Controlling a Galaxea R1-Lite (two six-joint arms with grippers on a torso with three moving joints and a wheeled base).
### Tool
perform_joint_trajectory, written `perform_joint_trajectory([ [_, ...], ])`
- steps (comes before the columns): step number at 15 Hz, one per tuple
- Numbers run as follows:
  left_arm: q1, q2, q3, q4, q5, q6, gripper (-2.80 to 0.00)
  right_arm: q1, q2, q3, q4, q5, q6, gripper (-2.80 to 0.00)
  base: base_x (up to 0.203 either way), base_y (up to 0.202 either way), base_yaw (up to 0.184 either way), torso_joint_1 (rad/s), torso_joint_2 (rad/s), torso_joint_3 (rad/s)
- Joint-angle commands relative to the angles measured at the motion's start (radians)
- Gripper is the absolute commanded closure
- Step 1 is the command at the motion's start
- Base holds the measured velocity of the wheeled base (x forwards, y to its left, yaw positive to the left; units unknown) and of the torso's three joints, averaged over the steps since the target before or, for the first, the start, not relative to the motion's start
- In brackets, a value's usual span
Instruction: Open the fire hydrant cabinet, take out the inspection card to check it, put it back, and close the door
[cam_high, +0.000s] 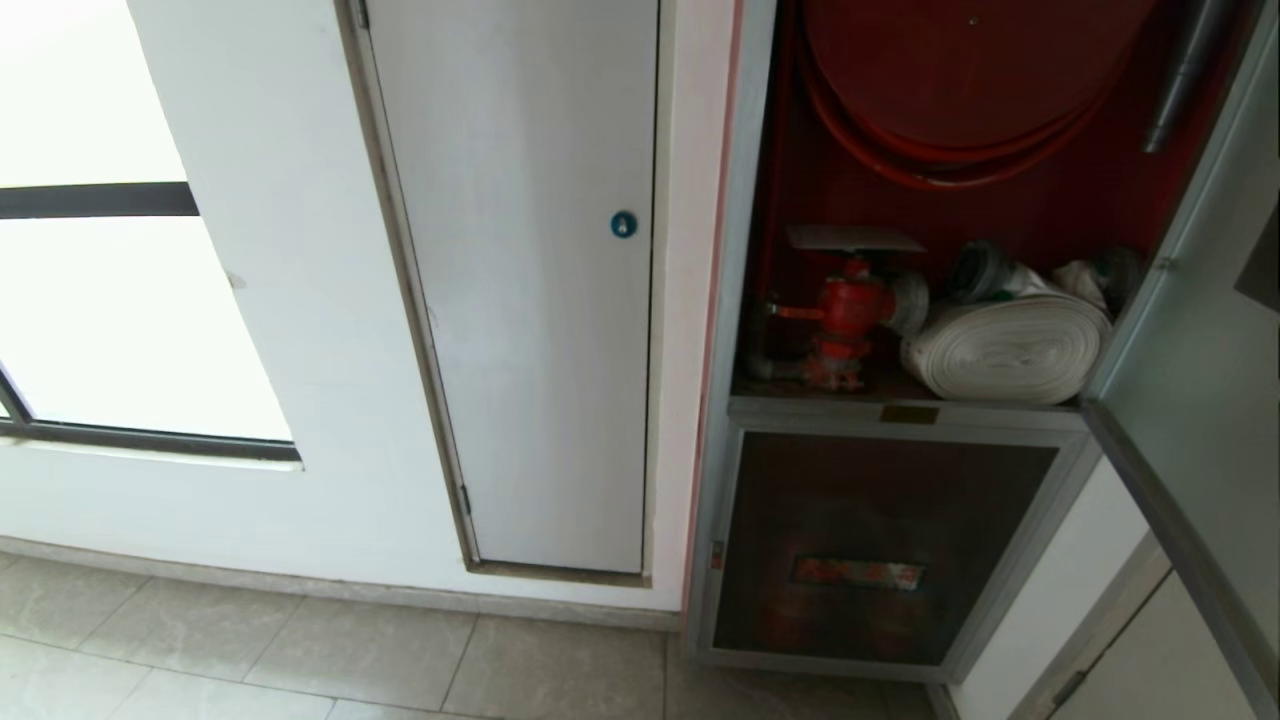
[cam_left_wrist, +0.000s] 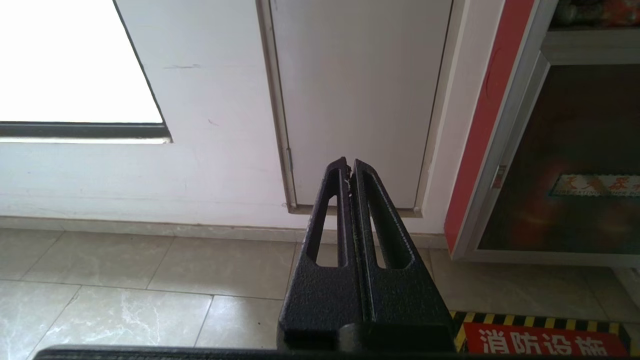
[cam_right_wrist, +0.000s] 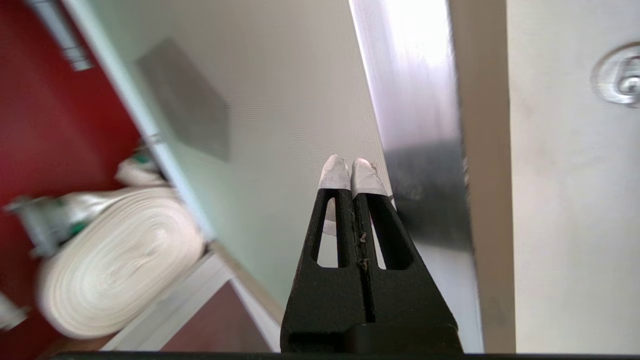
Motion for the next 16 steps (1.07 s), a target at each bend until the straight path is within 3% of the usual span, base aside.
perform_joint_trajectory([
  [1,0.0,0.0,0.014,-0.001,0.0,0.0,0.0,-0.059,0.052,-0.005,-0.01,0.0,0.021,0.0,0.0,0.0,0.0,0.0,0.0,0.0],
  [7,0.0,0.0,0.014,-0.001,-0.001,0.0,0.0,-0.211,0.162,-0.029,-0.016,0.077,0.082,0.0,0.0,0.0,0.0,0.0,0.0,0.0],
  [16,0.0,0.0,0.014,-0.001,-0.001,0.0,0.0,-0.352,0.278,-0.076,-0.017,0.163,0.145,0.0,0.0,0.0,0.0,0.0,0.0,0.0],
])
